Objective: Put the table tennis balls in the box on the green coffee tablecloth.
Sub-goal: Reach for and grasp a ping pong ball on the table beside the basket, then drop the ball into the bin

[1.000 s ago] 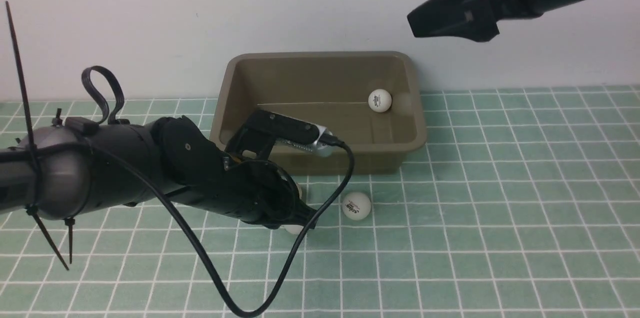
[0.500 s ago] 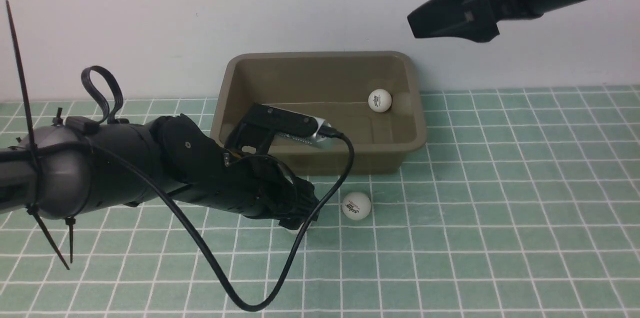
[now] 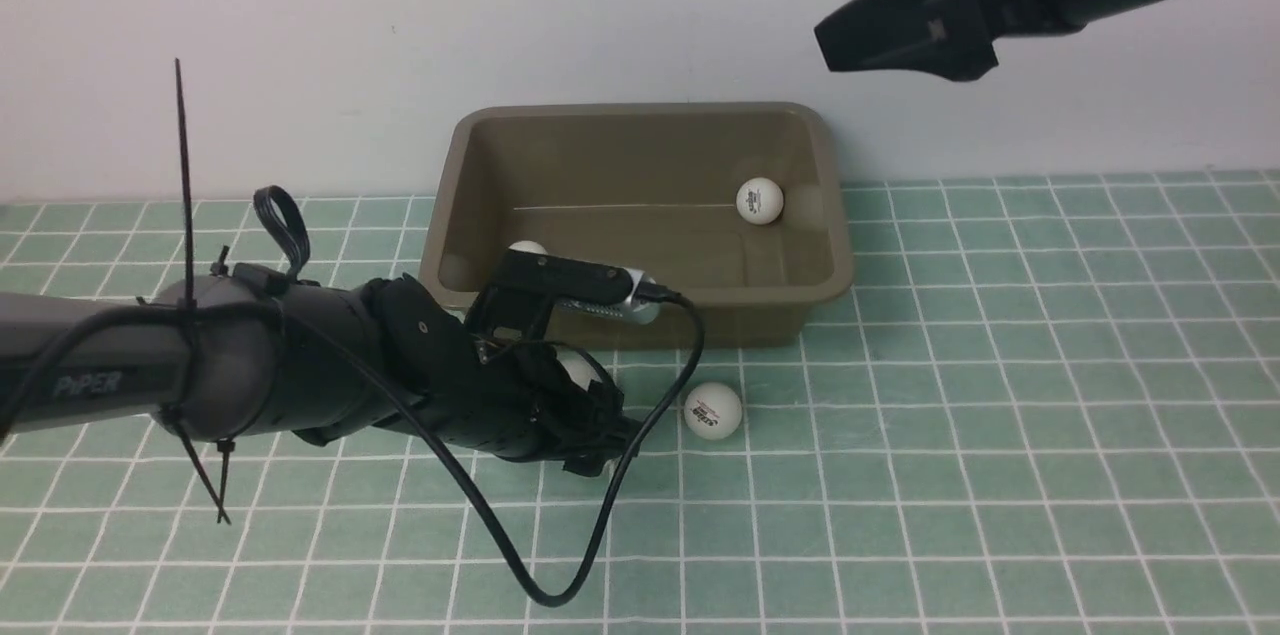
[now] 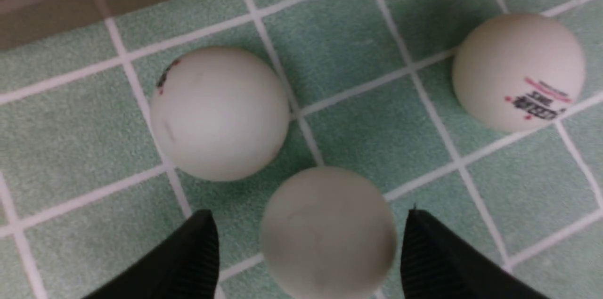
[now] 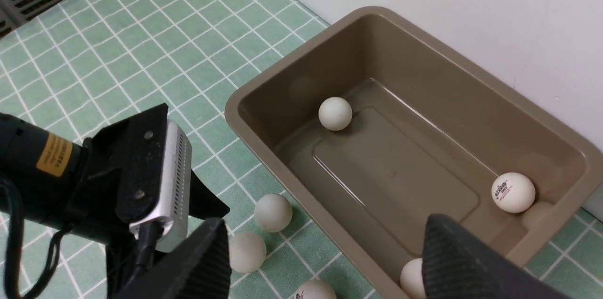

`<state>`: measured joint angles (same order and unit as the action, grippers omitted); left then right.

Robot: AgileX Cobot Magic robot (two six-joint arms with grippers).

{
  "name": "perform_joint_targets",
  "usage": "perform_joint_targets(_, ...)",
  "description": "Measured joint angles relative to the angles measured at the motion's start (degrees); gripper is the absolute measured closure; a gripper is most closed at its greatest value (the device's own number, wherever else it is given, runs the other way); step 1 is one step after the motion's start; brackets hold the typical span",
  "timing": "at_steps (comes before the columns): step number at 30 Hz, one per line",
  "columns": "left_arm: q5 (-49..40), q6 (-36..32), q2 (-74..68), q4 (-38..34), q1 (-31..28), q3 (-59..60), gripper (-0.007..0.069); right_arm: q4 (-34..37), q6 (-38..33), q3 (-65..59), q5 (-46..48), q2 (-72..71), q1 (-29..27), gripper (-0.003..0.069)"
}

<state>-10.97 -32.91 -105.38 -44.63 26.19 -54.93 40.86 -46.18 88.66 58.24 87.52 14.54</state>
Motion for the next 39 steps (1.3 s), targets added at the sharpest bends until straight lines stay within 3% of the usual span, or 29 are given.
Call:
perform_joint_targets(4,1.07,0.0,-0.94,-0.02,0.0,-0.05,0.0158,-0.48,0.0,0.0,0.0,0.0,0.0,0.0165)
perform_joint_targets(9,2.23,0.0,-2.09,-0.12,0.0,-0.07,0.0281,-1.6,0.0,0.0,-0.07,0.0,0.0,0.0165)
perform_joint_targets(19,-5.2,-2.79,10.12,-0.54,0.13,-0.07,0.0279,-3.95,0.0,0.0,-0.07,0.0,0.0,0.0165)
perform_joint_targets(24,8.83,-10.41,16.58,-1.54,0.18,-0.07,0.0279,-4.07,0.0,0.0,-0.01,0.0,0.0,0.0165)
perform_joint_targets(26,15.72,-12.83,15.83,-1.68,0.18,-0.07,0.0279,-4.07,0.0,0.0,0.17,0.0,0.0,0.0165)
perform_joint_targets(30,20.28,-15.12,10.8,-1.68,-0.73,-2.49,0.0279,-4.07,0.0,0.0,0.69,0.0,0.0,0.0165)
perform_joint_targets(35,19.8,-16.09,1.18,-1.68,-3.55,-10.05,0.0279,-4.07,0.0,0.0,1.07,0.0,0.0,0.0165)
perform_joint_targets(39,11.99,-16.08,-2.1,-1.91,-4.86,-15.83,0.0279,-4.07,0.0,0.0,1.41,0.0,0.0,0.0165)
